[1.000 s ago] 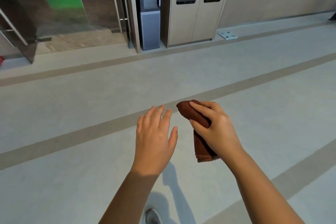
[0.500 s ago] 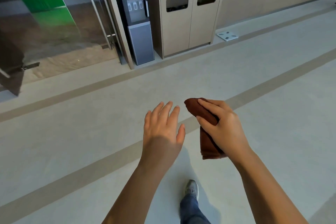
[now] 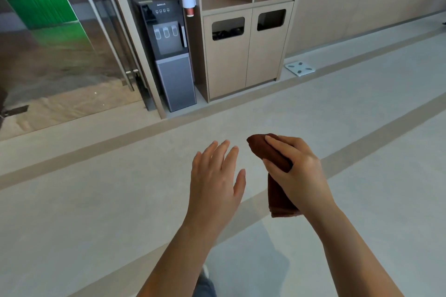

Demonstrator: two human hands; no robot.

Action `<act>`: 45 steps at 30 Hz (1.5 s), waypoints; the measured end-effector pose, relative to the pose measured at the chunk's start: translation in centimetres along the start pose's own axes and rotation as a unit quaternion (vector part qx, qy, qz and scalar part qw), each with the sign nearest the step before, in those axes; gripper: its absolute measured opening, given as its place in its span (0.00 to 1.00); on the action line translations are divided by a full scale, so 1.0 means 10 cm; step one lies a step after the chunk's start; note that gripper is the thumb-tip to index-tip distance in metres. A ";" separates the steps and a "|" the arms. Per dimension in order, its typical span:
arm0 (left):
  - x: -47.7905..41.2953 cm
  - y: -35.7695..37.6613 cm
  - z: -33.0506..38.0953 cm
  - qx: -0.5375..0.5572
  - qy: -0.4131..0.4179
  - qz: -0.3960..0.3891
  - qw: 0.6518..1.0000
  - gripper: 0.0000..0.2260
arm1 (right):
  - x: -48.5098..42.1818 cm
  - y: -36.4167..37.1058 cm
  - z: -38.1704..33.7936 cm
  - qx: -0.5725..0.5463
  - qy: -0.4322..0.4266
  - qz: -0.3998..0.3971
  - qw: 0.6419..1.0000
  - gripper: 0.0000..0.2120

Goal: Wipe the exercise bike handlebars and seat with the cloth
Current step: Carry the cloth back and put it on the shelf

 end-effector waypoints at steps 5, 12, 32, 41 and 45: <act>-1.00 0.28 -0.31 0.014 -0.002 0.007 1.000 0.19 | -0.89 0.44 0.29 0.021 -0.002 -0.004 1.000 0.19; -2.66 0.45 -1.07 0.032 -0.035 0.008 0.999 0.20 | -2.62 1.22 0.28 0.024 -0.024 -0.031 0.999 0.20; -6.36 1.40 -1.84 0.005 -0.030 0.028 0.999 0.18 | -6.22 2.51 1.46 0.003 -0.051 -0.032 0.998 0.21; -7.88 1.45 -2.13 -0.030 -0.044 0.113 0.992 0.16 | -8.00 2.88 1.66 -0.026 -0.106 -0.067 0.992 0.22; -8.38 1.40 -2.42 -0.037 -0.052 0.123 0.990 0.18 | -8.56 3.20 1.58 -0.056 -0.114 -0.081 0.989 0.21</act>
Point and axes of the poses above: each hand's wrist, its own x-axis away from the middle knuckle, its own y-axis out of the palm, z = x × y, the point moved 7 cm from there along -x, towards the middle knuckle, and after that the axes turned 10 degrees about -y, right-handed, at the moved point
